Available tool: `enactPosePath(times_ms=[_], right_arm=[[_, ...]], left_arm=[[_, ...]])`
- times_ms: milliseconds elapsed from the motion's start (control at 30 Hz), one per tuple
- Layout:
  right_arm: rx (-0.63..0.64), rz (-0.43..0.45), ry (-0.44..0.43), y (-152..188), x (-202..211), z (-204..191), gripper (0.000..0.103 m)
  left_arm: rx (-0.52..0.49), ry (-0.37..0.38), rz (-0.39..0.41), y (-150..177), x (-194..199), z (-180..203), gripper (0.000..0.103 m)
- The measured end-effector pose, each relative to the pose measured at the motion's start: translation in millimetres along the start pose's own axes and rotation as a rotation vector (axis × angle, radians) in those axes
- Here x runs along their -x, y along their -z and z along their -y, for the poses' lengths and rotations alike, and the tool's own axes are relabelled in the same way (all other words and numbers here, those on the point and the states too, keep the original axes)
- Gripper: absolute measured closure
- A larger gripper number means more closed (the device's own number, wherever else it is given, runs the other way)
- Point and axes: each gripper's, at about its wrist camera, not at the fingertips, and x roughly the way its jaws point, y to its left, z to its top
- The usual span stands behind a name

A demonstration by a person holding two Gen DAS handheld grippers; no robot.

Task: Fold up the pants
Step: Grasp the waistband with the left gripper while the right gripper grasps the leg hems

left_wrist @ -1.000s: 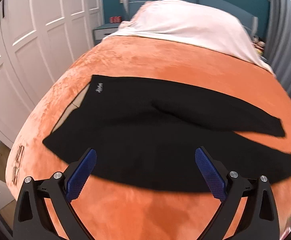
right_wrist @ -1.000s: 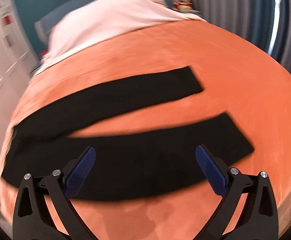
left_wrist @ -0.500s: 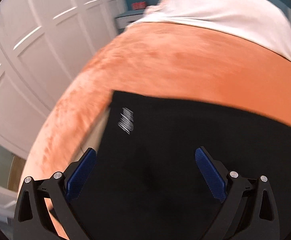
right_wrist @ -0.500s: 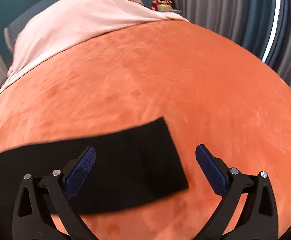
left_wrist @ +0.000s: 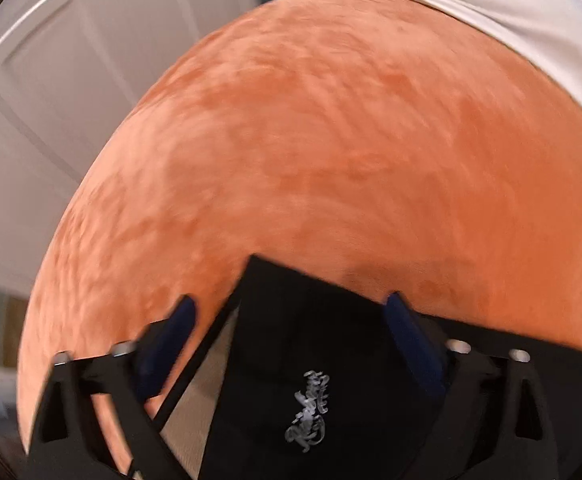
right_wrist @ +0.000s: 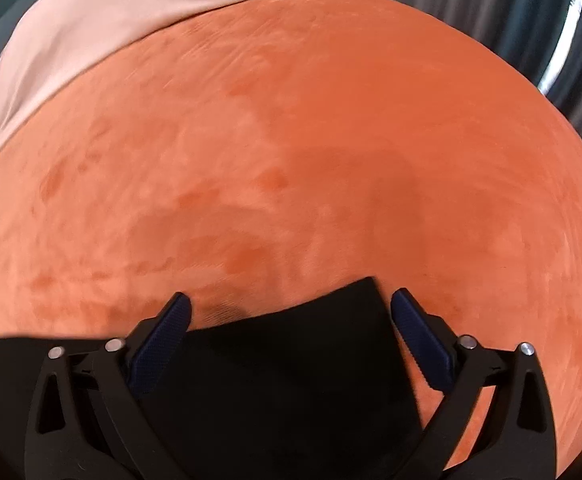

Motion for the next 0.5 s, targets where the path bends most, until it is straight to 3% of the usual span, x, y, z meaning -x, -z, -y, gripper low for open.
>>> enactPosePath(times_ms=[33,67,100,133,200,300,500], right_arm=[[0.025,-0.007,0.029,1,-2,-4,0.06],[0.035,-0.009,0.033,2,-1,-6,0.078],[0.029,-0.005,0.01,3,1,-6,0.088],[0.011,-0.005,-0.037,3,7,-3,0.089],[0.02,0.021,-0.05,3,19,-3,0.09],[0.031,0.107,-0.108,6,58,1,0.091],[0.063,0.29,-0.255,48,165,33,0.091]], left_arm=[[-0.013,-0.002,0.002,-2,-1,3,0.067],[-0.008,-0.016,0.0,-2,0,3,0.072],[0.006,0.014,-0.003,-2,4,1,0.083],[0.015,0.021,0.006,-2,8,-2,0.083],[0.028,0.043,0.051,-2,24,-9,0.083],[0.069,0.126,0.132,7,65,-32,0.083],[0.031,0.213,0.209,61,151,-67,0.083]])
